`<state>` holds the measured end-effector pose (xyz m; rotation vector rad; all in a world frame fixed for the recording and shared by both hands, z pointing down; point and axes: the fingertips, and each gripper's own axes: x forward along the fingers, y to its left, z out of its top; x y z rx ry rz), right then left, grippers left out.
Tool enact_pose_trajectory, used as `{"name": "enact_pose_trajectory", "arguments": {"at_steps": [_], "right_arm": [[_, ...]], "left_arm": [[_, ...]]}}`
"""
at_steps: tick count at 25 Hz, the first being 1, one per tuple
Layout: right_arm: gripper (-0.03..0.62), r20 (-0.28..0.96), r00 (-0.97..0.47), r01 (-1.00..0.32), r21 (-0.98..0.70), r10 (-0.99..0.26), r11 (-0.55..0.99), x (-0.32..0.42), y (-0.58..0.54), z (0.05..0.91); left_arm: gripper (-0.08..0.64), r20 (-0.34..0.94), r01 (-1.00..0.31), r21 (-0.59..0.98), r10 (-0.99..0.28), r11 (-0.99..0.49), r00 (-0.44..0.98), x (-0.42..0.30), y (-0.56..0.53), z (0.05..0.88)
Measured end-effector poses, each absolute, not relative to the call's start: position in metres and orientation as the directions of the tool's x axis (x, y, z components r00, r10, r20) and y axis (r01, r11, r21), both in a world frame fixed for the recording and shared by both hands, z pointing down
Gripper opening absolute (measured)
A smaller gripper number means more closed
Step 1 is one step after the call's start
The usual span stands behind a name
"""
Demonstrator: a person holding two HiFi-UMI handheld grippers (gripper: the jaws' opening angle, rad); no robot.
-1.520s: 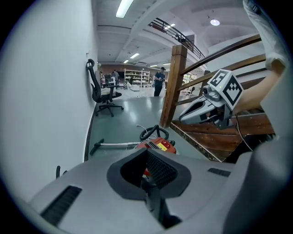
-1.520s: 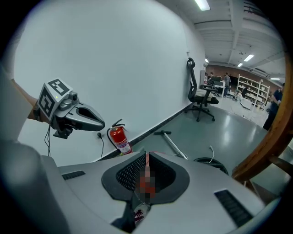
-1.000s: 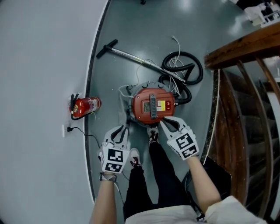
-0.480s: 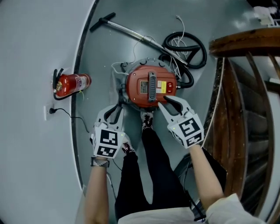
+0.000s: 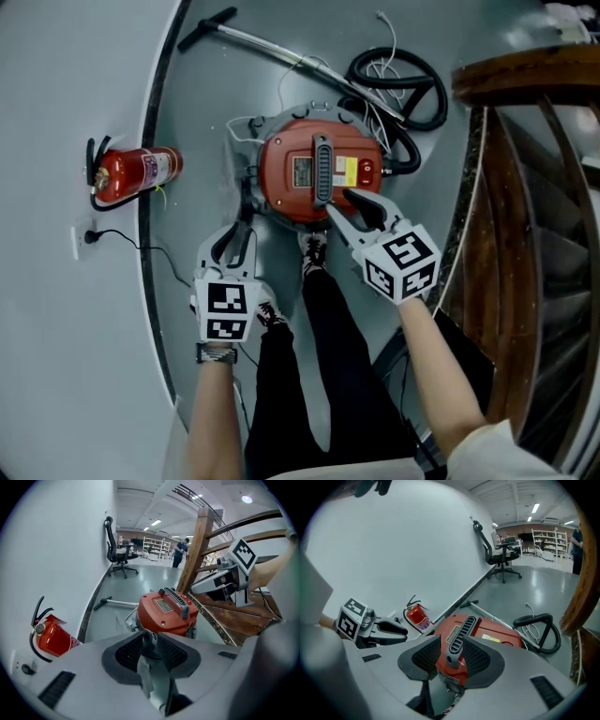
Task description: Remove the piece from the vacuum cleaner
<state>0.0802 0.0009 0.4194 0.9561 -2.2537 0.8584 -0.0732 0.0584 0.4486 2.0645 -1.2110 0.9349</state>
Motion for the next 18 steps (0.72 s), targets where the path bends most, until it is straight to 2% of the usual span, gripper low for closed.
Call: {"name": "enact_pose_trajectory", "arguments": {"at_steps": [18], "right_arm": [[0.187, 0.712, -0.614, -0.75, -0.392, -0.341, 0.532, 0.068, 0.004, 0.471]], "left_arm": [[0.151, 0.833, -0.899, 0.125, -0.448, -0.42, 0.325, -0.072, 0.057, 0.496]]}}
